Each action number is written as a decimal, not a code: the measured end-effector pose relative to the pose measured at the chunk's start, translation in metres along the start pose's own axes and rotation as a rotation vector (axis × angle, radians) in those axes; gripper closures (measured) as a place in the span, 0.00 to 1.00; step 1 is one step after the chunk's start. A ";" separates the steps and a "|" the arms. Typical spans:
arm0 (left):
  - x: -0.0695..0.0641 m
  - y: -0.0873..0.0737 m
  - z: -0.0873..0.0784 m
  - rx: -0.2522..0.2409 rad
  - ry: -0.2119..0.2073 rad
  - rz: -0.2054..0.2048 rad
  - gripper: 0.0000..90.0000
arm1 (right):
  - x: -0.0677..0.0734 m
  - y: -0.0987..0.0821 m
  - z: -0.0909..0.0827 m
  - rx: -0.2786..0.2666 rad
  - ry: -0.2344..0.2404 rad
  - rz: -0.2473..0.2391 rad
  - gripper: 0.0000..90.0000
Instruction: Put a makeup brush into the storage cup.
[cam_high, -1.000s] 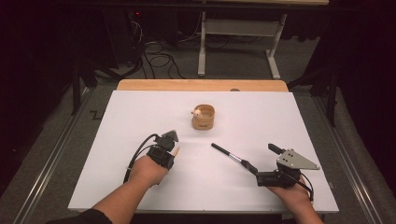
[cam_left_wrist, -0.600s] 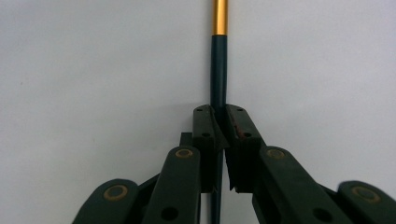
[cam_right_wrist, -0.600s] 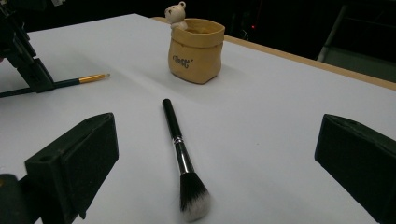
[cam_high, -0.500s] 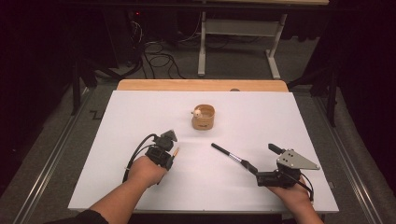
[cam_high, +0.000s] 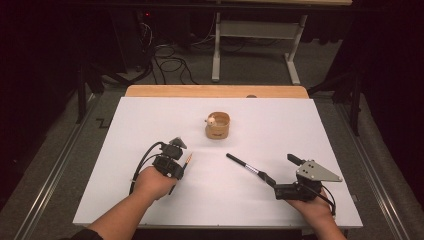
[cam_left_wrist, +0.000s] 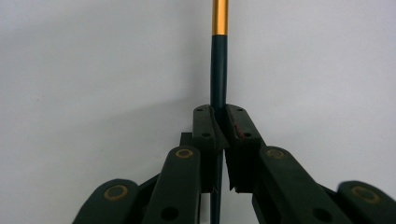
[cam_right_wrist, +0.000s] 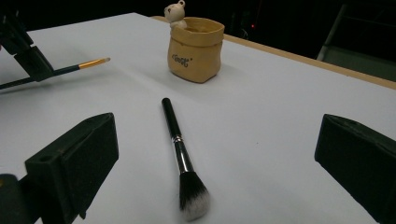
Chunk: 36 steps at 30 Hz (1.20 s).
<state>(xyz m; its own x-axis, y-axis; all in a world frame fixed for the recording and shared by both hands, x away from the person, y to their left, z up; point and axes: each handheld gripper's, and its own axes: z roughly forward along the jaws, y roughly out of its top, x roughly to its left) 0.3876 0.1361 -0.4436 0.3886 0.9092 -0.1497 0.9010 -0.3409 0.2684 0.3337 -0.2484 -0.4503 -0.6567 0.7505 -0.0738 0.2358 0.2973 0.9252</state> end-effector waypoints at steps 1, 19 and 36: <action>0.001 0.000 -0.001 -0.010 -0.002 -0.001 0.93 | 0.000 0.000 0.000 0.000 0.001 0.000 0.00; 0.021 -0.015 -0.010 -0.198 -0.011 -0.009 0.93 | -0.001 -0.001 0.001 0.003 0.001 -0.001 0.00; 0.045 -0.031 -0.019 -0.357 0.006 -0.078 0.93 | -0.001 -0.002 0.004 0.012 -0.002 -0.006 0.00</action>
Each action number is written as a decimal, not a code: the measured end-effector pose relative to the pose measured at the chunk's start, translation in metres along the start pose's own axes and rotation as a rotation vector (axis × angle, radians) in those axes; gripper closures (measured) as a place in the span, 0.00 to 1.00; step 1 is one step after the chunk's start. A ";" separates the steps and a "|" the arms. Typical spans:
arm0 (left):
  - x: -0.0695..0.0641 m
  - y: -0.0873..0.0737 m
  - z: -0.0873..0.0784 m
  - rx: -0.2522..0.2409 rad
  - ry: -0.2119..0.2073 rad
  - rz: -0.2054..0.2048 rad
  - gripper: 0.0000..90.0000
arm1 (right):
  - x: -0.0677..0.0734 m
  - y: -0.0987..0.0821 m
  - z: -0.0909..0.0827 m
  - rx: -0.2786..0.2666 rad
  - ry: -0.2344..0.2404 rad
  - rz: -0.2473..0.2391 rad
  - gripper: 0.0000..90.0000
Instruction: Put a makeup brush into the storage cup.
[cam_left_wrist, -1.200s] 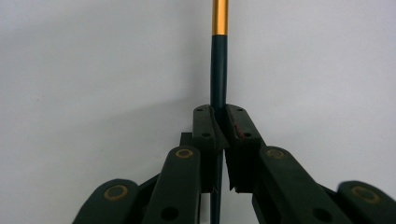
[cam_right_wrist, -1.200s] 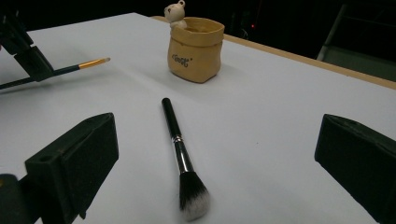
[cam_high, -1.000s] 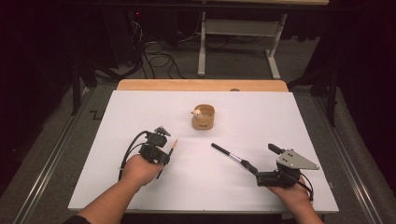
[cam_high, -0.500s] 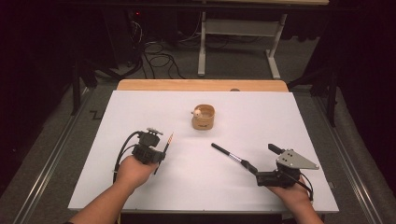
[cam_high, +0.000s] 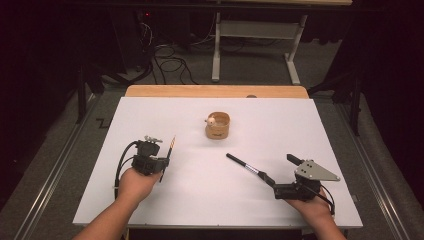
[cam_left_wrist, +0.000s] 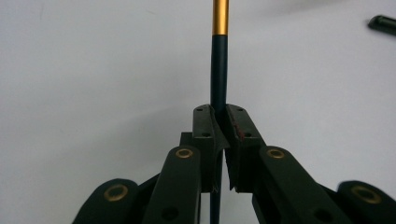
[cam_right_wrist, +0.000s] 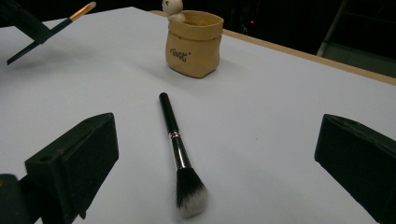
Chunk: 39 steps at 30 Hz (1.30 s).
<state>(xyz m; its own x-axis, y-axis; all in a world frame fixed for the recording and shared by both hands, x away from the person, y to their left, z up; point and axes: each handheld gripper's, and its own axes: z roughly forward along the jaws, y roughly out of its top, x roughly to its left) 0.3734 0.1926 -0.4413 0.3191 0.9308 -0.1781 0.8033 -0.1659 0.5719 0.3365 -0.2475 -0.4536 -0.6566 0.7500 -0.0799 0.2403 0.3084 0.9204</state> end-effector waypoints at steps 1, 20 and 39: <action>0.001 -0.001 -0.001 -0.010 0.002 0.001 0.93 | 0.000 0.000 0.000 0.003 -0.003 0.002 0.00; 0.020 -0.024 -0.004 -0.201 -0.059 -0.052 0.93 | 0.000 0.000 0.002 0.006 -0.016 -0.006 0.00; 0.023 -0.036 -0.008 -0.341 -0.109 0.042 0.93 | 0.000 -0.001 0.002 0.000 -0.035 0.002 0.00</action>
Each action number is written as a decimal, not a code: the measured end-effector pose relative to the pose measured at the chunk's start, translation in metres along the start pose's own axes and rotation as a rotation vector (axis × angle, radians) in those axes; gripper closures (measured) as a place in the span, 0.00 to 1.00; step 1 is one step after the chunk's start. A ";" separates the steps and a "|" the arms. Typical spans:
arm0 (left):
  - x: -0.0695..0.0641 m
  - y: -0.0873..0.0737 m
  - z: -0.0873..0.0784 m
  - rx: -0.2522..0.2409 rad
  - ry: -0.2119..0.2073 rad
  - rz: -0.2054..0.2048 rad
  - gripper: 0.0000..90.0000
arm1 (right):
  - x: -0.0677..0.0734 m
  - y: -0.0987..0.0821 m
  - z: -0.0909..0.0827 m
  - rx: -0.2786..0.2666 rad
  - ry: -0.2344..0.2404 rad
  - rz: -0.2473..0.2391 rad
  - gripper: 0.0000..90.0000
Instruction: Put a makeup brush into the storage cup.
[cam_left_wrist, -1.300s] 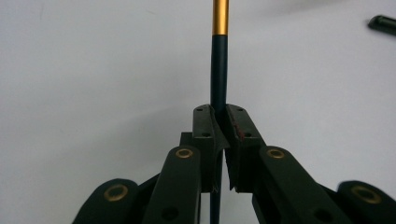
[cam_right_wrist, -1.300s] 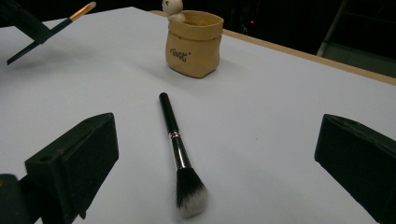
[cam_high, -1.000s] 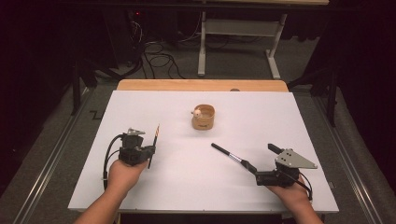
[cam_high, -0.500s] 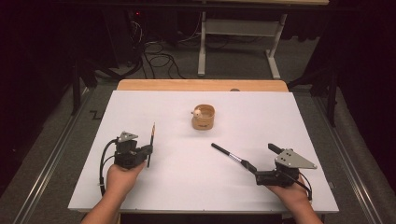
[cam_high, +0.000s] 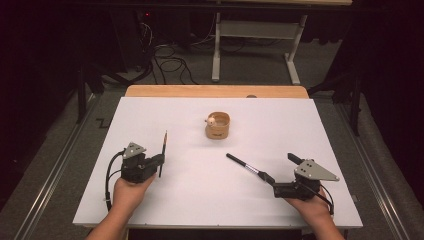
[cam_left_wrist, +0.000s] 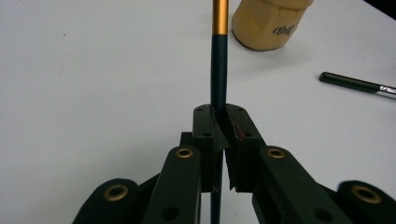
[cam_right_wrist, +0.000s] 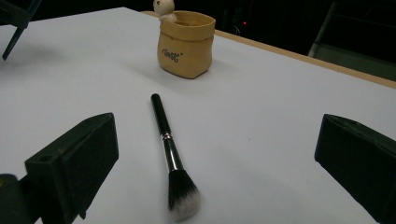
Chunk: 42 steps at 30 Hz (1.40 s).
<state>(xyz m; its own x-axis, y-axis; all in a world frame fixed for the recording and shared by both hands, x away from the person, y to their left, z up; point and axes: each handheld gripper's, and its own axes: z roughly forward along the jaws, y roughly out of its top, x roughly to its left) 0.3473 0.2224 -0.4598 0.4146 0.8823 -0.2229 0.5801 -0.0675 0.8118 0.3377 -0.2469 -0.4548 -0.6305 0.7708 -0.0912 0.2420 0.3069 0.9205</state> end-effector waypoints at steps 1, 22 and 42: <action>0.000 0.000 -0.001 -0.016 -0.008 -0.001 0.93 | 0.000 0.000 0.000 -0.004 0.003 -0.001 0.00; 0.000 -0.005 -0.014 -0.222 -0.024 0.065 0.93 | 0.000 -0.001 0.001 0.000 0.012 -0.006 0.00; -0.012 -0.005 -0.024 -0.341 -0.045 0.151 0.93 | 0.000 0.000 0.001 -0.002 0.015 -0.009 0.00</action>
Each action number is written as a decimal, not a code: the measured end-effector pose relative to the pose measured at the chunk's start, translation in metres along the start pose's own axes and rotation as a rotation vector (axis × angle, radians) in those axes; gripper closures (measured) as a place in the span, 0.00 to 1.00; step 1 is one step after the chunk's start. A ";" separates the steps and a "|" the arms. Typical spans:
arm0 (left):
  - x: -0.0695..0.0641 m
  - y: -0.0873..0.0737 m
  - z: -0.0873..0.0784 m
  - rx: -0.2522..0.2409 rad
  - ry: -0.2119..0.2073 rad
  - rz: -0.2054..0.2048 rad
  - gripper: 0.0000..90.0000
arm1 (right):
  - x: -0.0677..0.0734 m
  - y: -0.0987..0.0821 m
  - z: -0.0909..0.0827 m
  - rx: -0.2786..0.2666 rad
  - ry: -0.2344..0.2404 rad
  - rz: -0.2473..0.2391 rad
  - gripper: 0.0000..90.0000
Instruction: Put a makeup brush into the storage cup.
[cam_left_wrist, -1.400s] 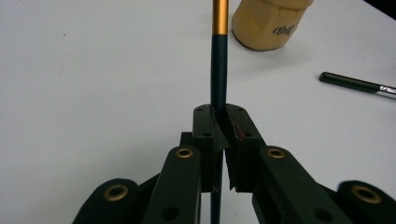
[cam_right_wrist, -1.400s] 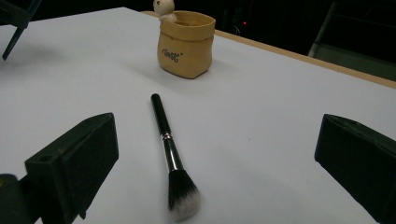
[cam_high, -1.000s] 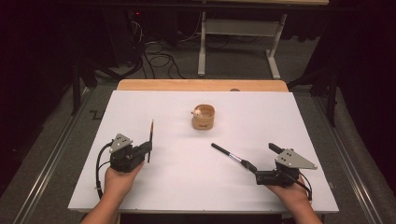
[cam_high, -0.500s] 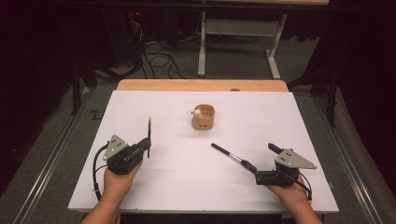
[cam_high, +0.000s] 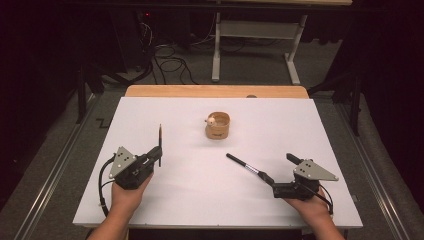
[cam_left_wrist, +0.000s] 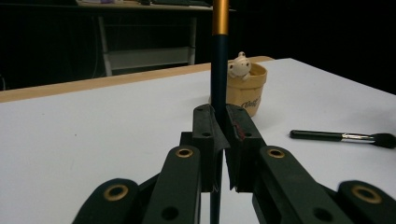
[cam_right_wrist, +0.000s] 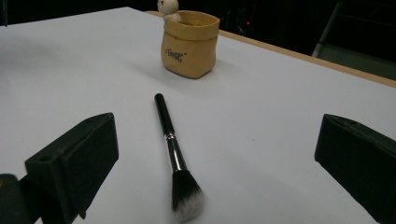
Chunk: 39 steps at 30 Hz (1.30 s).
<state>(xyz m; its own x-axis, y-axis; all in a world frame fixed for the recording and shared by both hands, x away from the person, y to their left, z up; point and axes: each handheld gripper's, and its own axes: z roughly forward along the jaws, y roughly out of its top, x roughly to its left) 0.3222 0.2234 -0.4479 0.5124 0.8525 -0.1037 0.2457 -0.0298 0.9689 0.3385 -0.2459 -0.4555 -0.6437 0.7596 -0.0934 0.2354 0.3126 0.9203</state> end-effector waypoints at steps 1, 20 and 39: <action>-0.001 0.001 0.000 -0.003 -0.004 0.002 0.93 | 0.000 0.000 0.000 -0.001 0.000 -0.002 0.00; -0.037 0.034 0.025 -0.015 -0.106 0.059 0.93 | 0.001 0.000 -0.001 -0.005 0.002 -0.001 0.00; -0.073 0.028 0.051 -0.022 -0.224 0.097 0.93 | 0.001 0.000 0.000 -0.002 0.003 -0.003 0.00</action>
<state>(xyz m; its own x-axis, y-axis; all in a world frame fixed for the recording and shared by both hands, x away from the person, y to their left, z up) 0.3339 0.1340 -0.4249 0.7028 0.7093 -0.0546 0.1695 -0.0923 0.9812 0.3377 -0.2449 -0.4554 -0.6464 0.7570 -0.0953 0.2317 0.3138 0.9208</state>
